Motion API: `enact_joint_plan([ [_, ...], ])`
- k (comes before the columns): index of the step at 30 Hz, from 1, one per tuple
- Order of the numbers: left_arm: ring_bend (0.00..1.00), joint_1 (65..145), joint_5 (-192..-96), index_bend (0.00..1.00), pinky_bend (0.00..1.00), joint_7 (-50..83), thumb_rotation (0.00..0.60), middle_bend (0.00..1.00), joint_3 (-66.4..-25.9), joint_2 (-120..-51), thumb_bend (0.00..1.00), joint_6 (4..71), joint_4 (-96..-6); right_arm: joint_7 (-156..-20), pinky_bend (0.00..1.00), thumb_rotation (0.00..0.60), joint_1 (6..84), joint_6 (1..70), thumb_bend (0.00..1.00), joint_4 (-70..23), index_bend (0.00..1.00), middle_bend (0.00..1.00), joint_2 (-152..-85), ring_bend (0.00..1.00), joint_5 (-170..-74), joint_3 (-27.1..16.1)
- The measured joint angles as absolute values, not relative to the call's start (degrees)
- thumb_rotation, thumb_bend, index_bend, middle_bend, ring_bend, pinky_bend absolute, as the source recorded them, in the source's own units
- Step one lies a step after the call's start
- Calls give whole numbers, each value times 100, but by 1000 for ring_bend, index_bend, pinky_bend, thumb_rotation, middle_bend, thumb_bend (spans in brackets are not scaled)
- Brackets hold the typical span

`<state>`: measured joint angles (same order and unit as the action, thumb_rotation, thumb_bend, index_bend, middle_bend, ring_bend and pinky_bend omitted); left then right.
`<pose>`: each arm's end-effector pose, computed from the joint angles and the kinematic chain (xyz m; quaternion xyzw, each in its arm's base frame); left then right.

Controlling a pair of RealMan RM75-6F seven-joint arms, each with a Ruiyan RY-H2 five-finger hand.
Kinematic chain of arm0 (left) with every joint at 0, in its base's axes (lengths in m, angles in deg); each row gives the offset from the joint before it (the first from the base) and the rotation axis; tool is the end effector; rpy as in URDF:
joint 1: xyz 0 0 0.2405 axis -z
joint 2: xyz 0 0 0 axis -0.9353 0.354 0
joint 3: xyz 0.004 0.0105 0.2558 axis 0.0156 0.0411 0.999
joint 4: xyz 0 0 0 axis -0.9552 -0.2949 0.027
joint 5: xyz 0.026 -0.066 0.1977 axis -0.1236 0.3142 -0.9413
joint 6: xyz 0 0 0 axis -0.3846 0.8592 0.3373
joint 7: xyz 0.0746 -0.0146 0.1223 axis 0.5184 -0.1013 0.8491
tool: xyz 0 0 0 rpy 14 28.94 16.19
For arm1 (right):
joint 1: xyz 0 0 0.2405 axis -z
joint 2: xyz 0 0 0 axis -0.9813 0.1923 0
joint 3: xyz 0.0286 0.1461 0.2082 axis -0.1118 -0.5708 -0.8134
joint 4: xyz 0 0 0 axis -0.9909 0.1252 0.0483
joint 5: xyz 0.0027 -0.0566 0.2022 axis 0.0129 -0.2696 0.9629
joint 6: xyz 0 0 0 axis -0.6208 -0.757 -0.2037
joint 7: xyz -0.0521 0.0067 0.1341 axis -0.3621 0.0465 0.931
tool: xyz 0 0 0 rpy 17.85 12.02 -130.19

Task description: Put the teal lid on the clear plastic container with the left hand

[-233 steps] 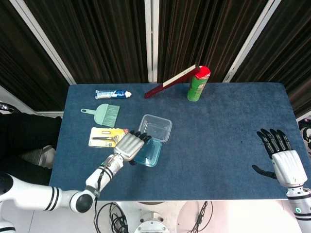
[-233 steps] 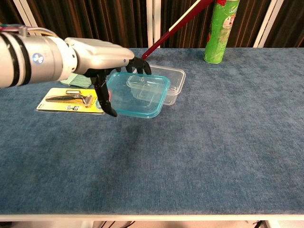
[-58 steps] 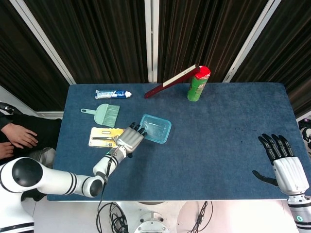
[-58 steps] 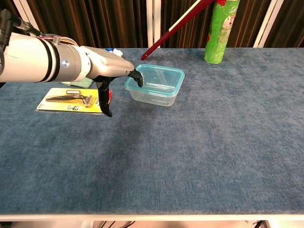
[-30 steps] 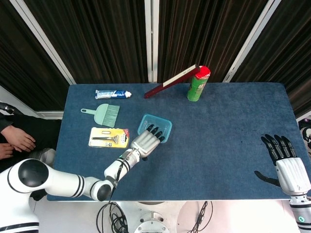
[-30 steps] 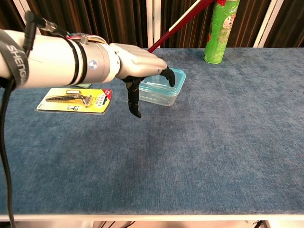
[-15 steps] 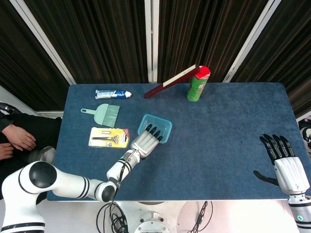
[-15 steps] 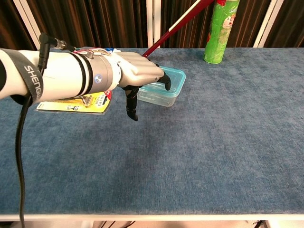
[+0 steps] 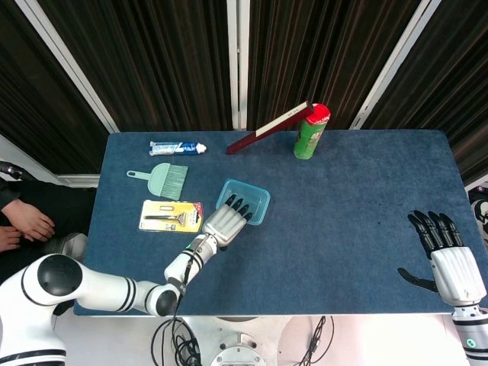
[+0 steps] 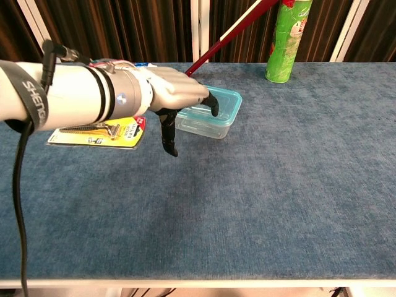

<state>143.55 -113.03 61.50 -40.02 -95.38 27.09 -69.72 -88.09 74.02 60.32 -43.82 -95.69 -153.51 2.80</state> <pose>-0.0241 0.3401 -0.0722 -0.8670 -0.2502 -0.2381 0.3592 -0.2865 -0.1758 0.1750 0.6289 -0.3390 0.4258 0.5553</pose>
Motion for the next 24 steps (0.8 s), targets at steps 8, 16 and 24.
enact_joint_plan([
  [8, 0, 13479, -12267, 182, 16, 4590, 600, 94, -4349, -8680, 51, 3214, -7574, -8467, 0, 600, 7392, 5979, 26, -4254, 0, 63, -9502, 0, -15279, 277],
  [16, 0, 11864, -13836, 174, 0, 3341, 600, 94, -4077, -7757, 53, 4550, -7744, -7876, 0, 600, 7382, 5920, 26, -3773, 0, 40, -9569, 0, -15138, 258],
  [24, 0, 10288, -15128, 162, 0, 2584, 600, 94, -3374, -7394, 54, 6068, -7261, -7614, 0, 600, 7507, 6069, 32, -3431, 0, 0, -9879, 0, -15042, 266],
])
